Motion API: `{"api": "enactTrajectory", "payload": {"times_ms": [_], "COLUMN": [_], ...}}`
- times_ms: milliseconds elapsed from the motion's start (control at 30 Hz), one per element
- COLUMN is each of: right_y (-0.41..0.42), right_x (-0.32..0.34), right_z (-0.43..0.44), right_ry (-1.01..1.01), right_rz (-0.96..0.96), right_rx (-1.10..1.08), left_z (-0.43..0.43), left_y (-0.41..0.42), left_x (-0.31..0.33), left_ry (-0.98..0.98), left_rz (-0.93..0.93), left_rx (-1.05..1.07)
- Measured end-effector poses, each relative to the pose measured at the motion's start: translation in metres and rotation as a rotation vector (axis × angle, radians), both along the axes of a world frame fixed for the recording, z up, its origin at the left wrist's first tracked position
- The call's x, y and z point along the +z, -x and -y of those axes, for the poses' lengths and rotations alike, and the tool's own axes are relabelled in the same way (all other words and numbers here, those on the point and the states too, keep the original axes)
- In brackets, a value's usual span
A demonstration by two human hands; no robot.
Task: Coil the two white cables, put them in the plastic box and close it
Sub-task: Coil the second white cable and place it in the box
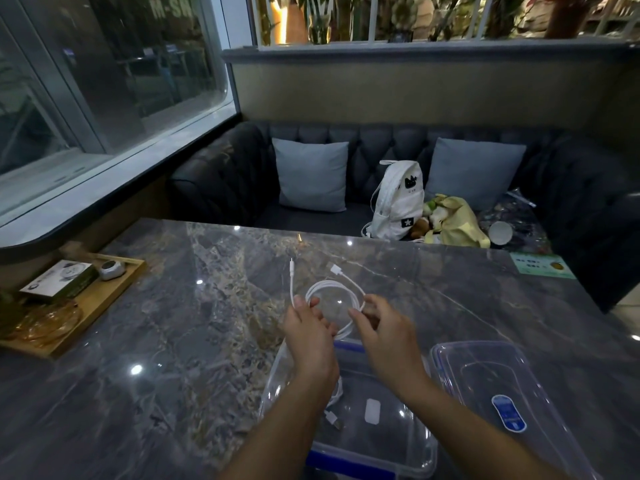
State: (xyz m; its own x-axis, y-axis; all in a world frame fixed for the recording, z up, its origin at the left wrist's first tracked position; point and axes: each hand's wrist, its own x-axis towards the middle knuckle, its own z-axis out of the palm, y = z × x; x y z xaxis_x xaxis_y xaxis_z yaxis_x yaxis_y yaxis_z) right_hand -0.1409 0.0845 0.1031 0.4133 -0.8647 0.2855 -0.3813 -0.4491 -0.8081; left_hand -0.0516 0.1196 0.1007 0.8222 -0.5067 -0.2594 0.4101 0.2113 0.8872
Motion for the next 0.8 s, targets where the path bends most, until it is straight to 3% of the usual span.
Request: {"api": "enactTrajectory", "payload": {"times_ms": [100, 267, 400, 500, 633, 733, 800], "right_y": [-0.003, -0.008, -0.007, -0.003, 0.002, 0.005, 0.008], "right_x": [0.003, -0.001, -0.008, -0.010, -0.007, -0.004, -0.002], "right_z": [0.005, 0.020, 0.034, 0.037, 0.038, 0.038, 0.036], "right_ry": [-0.092, -0.431, -0.618, -0.678, -0.705, -0.725, -0.628], "right_rz": [-0.027, -0.003, 0.006, 0.048, 0.122, 0.198, 0.112], "right_rx": [-0.016, -0.024, -0.075, -0.042, 0.000, 0.042, 0.036], "left_z": [0.000, 0.000, 0.003, 0.006, 0.010, 0.018, 0.021], "left_y": [0.003, 0.008, 0.009, 0.006, -0.002, -0.010, -0.010], "left_x": [-0.002, -0.009, -0.012, -0.014, -0.019, -0.016, -0.015], "left_ry": [-0.011, 0.040, -0.059, -0.197, -0.521, -0.622, -0.633], "left_rz": [0.070, 0.147, 0.259, 0.513, 0.928, 0.913, 0.885], "left_rx": [-0.014, -0.114, -0.216, -0.204, -0.135, -0.253, -0.291]}}
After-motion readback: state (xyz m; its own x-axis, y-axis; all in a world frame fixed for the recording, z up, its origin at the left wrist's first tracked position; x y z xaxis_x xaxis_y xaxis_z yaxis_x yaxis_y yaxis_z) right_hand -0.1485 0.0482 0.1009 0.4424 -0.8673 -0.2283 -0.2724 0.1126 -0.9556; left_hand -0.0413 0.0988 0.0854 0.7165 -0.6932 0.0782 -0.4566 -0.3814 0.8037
